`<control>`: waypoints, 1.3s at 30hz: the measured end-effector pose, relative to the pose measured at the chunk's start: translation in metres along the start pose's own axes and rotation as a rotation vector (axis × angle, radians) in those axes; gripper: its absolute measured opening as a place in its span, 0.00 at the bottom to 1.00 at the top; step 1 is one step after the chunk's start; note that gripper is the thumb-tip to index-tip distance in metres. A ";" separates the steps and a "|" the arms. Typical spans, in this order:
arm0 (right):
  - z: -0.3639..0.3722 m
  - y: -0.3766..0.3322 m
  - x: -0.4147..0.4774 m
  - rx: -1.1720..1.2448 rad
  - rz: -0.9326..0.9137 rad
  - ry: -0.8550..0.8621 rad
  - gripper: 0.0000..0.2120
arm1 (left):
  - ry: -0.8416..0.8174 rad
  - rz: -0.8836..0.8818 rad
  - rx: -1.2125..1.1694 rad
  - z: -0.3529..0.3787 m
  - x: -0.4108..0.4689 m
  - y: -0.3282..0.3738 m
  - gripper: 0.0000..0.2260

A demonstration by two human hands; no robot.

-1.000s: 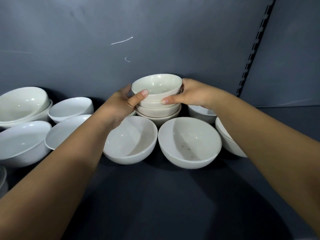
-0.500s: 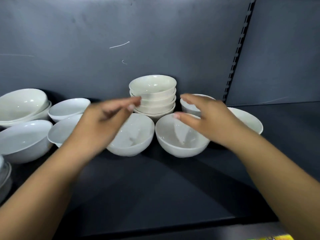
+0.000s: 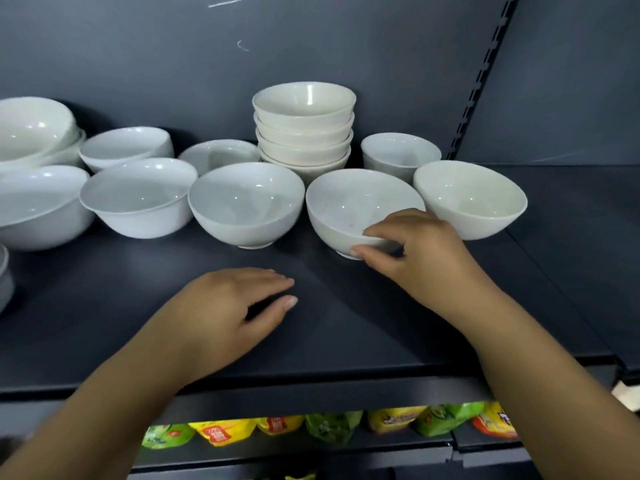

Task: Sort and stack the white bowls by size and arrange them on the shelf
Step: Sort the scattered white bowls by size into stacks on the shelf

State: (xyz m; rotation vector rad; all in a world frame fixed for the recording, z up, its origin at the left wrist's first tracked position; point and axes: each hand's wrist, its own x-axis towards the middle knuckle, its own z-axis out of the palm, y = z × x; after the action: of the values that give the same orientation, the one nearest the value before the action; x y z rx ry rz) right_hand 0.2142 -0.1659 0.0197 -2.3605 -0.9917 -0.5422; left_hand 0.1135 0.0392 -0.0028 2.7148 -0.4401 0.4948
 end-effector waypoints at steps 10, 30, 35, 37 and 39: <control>0.002 0.008 -0.005 0.120 -0.077 0.089 0.20 | 0.447 -0.641 -0.089 -0.020 0.003 0.001 0.16; -0.008 0.002 -0.020 0.262 -0.086 0.122 0.16 | 0.358 -0.808 -0.298 -0.013 0.044 -0.012 0.46; -0.010 0.010 -0.031 0.248 0.004 0.124 0.24 | 0.442 -0.762 -0.390 -0.008 0.038 -0.017 0.43; -0.010 0.009 -0.038 0.274 0.150 0.122 0.33 | 0.402 -0.742 -0.475 -0.007 0.037 -0.016 0.42; -0.009 0.006 -0.045 0.337 0.289 0.137 0.39 | 0.356 -0.696 -0.448 -0.006 0.036 -0.018 0.34</control>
State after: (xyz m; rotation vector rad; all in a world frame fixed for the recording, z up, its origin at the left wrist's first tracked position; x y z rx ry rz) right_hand 0.1878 -0.1986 0.0012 -2.0835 -0.6107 -0.3847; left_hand 0.1500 0.0488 0.0113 2.0945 0.4307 0.5694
